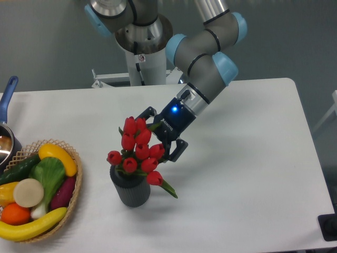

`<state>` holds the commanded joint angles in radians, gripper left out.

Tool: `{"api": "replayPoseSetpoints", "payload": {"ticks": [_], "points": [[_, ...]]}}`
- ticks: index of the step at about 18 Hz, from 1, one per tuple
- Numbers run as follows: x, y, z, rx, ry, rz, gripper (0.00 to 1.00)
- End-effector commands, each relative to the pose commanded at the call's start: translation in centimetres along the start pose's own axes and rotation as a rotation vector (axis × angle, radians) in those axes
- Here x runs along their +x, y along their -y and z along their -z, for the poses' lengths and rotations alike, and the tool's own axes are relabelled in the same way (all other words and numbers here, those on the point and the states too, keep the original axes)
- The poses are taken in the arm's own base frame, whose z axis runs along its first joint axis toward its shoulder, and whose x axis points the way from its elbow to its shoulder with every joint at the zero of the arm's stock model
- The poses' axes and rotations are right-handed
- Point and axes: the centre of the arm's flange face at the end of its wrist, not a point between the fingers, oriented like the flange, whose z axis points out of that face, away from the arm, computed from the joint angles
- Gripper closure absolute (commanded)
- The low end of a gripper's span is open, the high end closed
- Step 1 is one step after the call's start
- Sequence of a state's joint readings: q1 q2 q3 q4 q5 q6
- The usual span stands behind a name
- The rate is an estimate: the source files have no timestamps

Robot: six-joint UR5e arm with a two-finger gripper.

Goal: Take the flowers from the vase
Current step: 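Push the gripper fingers in around the tulip stems, then close the gripper on the tulip stems just above the vase rim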

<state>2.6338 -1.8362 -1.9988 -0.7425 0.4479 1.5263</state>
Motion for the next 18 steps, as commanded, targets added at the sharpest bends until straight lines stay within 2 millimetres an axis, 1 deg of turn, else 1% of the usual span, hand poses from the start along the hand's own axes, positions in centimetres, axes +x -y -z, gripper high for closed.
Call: {"api": "replayPoseSetpoints", "payload": {"ticks": [6, 12, 14, 18], "points": [[0.0, -0.3, -0.9, 0.001, -0.015, 0.001, 0.00], [0.1, -0.3, -1.1, 0.007, -0.020, 0.002, 0.00], [0.0, 0.1, -1.9, 0.012, -0.034, -0.007, 0.00], [-0.3, 0.0, -2.3, 0.012, -0.040, -0.005, 0.00]]}}
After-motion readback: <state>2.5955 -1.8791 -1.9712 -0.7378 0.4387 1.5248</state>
